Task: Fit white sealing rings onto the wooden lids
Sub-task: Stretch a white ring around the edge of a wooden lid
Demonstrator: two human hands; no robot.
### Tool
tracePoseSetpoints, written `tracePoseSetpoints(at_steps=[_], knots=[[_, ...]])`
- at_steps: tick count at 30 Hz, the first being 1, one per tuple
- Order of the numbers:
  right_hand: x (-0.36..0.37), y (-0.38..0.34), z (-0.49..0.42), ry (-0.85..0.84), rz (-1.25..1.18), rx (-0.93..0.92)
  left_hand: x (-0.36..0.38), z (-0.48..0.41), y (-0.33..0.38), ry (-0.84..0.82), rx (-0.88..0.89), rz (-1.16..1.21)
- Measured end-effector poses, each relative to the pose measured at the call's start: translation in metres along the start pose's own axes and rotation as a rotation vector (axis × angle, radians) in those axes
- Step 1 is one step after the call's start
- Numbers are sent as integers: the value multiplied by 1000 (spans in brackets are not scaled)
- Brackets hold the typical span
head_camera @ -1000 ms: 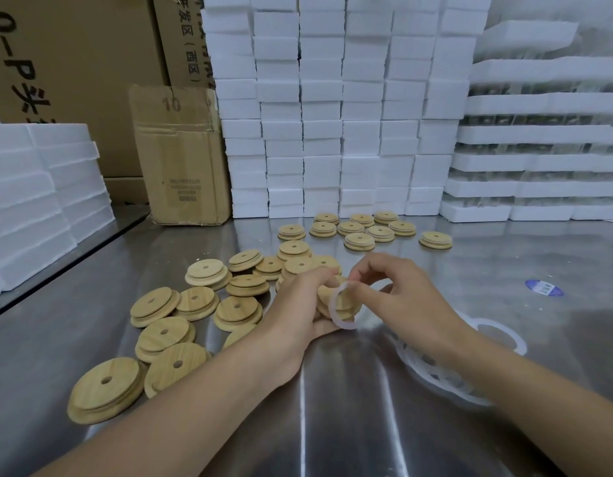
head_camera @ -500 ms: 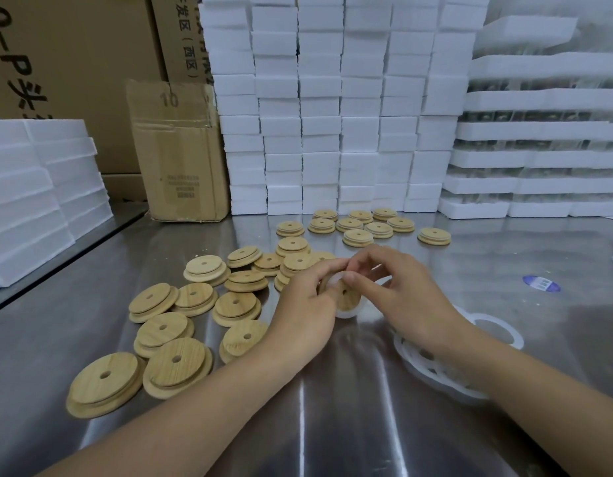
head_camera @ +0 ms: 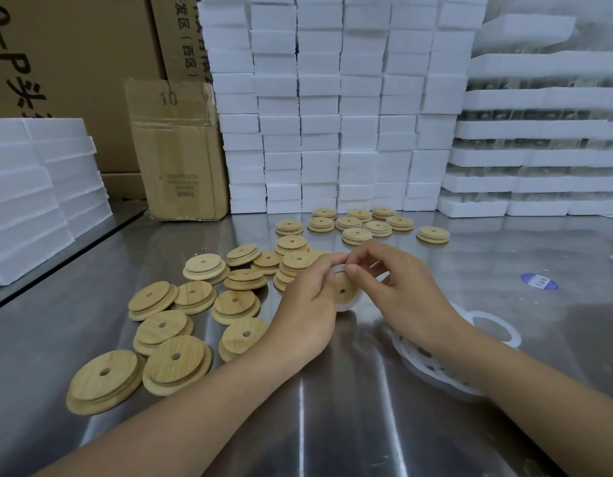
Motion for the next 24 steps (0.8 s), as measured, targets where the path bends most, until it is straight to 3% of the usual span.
tracePoseSetpoints(at_steps=[24], knots=[[-5, 7, 1, -27, 182, 91, -5, -4, -5, 47, -69, -53]])
Point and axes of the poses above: each hand's wrist, its own z-axis away from the middle knuckle, its own x-axis out of the palm, y = z × x, the point moved 5 cm from there along -z, towards the middle knuckle, and after that the axes turned 7 degrees about -x, right-handed, at the moved point
